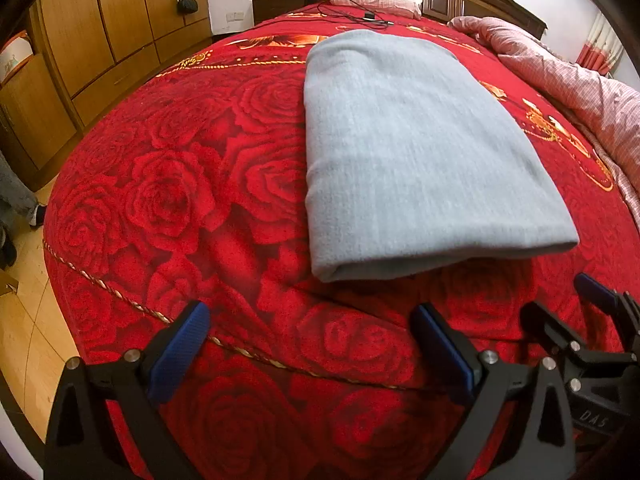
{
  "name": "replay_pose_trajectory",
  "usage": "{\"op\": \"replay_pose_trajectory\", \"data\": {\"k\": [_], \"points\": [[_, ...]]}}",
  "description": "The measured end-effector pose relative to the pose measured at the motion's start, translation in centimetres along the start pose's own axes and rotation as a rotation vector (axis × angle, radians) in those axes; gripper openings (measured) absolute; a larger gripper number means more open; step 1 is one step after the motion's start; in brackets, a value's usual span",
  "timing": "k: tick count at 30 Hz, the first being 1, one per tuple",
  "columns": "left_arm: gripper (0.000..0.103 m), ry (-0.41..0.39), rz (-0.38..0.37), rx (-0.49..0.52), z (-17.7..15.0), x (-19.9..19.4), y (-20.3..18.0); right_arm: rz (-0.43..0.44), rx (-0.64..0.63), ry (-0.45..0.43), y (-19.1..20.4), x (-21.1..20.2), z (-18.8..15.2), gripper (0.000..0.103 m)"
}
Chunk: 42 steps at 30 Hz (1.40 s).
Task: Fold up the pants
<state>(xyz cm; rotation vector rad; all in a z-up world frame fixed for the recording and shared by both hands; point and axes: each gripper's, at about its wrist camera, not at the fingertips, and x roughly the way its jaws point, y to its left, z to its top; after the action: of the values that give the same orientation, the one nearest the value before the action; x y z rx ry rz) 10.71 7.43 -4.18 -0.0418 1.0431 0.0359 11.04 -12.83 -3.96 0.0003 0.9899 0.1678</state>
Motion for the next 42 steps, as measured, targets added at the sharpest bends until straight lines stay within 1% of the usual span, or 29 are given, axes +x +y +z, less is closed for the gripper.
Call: {"op": "replay_pose_trajectory", "data": {"k": [42], "points": [[0.103, 0.004, 0.000, 0.001, -0.11, 0.03, -0.06, -0.002, -0.003, -0.002, 0.23, 0.13, -0.02, 0.103]]}}
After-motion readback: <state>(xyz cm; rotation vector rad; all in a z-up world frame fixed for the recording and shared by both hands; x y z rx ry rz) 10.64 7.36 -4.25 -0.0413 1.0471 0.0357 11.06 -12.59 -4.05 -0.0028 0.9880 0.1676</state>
